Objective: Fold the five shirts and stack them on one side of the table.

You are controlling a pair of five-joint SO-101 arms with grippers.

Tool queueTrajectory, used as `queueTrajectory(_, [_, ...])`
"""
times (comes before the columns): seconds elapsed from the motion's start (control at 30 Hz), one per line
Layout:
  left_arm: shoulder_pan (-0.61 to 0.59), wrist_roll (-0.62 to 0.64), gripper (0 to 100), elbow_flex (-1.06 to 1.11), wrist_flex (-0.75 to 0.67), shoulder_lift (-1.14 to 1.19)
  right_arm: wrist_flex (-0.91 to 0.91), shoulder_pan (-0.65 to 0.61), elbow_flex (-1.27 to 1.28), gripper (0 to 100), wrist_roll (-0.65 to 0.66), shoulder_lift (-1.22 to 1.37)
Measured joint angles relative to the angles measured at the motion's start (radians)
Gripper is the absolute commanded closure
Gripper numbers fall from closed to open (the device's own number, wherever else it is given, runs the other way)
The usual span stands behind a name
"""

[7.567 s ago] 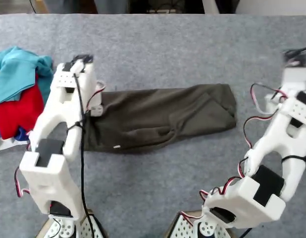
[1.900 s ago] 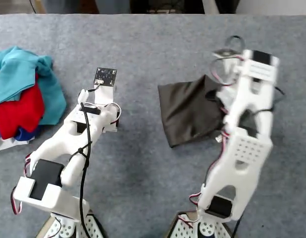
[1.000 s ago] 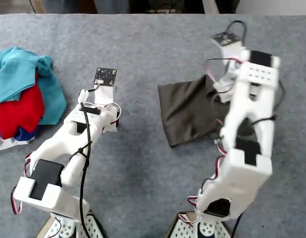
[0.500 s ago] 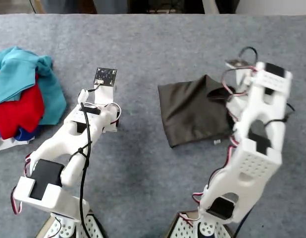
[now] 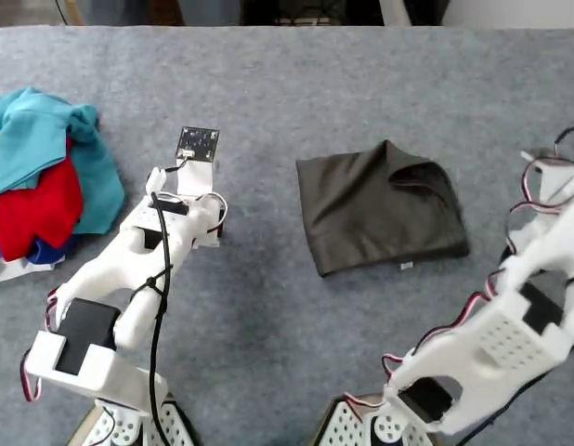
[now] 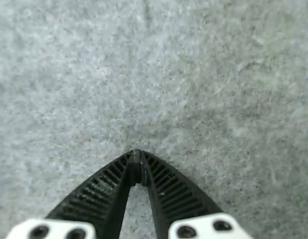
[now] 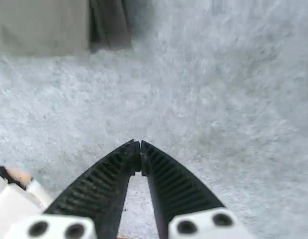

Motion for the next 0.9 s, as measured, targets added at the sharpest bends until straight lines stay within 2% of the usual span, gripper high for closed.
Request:
queueTrajectory(0.2, [0.0, 0.0, 97, 0.0, 0.0, 0.0, -0.011, -0.299, 0.0, 98.4, -0.152, -0.118])
queueTrajectory(0.3, [0.0, 0.0, 97, 0.0, 0.0, 0.0, -0.087, -0.451, 0.0, 98.4, -0.209, -0.118])
queueTrajectory(0.4, [0.0, 0.0, 97, 0.0, 0.0, 0.0, -0.206, -0.539, 0.0, 98.4, -0.255, -0.071])
queueTrajectory(0.63, [0.0, 0.0, 97, 0.002, 0.0, 0.0, -0.431, -0.545, -0.068, 98.4, -0.278, 0.198])
queueTrajectory(0.9, [0.0, 0.0, 97, 0.002, 0.0, 0.0, -0.511, -0.402, -0.457, 98.4, -0.278, 0.448])
